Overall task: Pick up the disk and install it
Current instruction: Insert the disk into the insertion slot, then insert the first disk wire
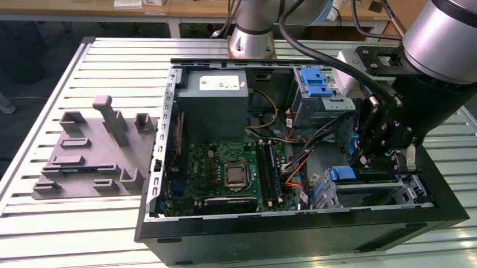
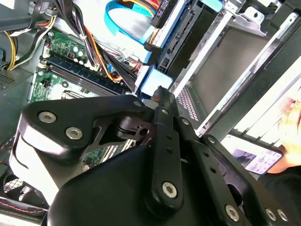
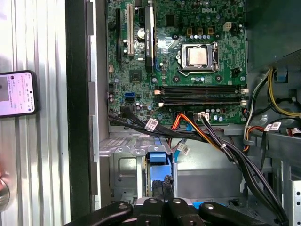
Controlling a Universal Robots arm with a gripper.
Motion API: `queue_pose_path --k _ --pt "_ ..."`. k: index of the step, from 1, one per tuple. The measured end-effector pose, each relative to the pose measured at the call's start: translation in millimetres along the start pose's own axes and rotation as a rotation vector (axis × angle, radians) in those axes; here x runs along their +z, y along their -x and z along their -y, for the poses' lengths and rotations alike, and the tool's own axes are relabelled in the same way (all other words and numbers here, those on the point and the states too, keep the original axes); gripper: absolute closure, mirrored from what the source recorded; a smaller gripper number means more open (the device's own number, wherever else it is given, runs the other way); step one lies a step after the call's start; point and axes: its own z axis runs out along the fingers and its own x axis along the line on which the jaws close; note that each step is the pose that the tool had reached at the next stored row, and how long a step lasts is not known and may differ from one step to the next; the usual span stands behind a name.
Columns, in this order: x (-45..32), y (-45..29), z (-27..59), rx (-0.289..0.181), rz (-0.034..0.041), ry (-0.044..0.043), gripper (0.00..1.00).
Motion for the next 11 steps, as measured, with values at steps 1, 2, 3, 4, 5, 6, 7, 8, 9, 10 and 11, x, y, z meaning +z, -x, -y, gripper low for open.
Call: queue_pose_path --k 1,2,3,4,5,6,7,8,9,10,11 --pt "0.1 0.0 0.0 0.000 0.0000 0.0000 0.89" --pt "0.2 0.0 0.0 0.000 0.0000 0.0000 0.89" --pt "0.3 0.0 0.0 0.000 0.0000 0.0000 0.89" --pt "0.3 0.0 0.0 0.000 0.0000 0.0000 0.89" --pt "0.3 0.0 0.0 0.000 0.0000 0.0000 0.89" --pt "0.3 0.0 0.0 0.000 0.0000 0.0000 0.89" --pt "0.4 0.0 0.0 0.000 0.0001 0.0000 0.89" --pt "0.4 0.0 0.0 0.000 0.0000 0.0000 0.89" --pt "0.4 0.0 0.0 0.000 0.0000 0.0000 0.89" --pt "0.4 0.0 0.0 0.000 0.0001 -0.0001 0.89" --pt "0.4 0.0 0.0 0.000 0.0001 0.0000 0.89"
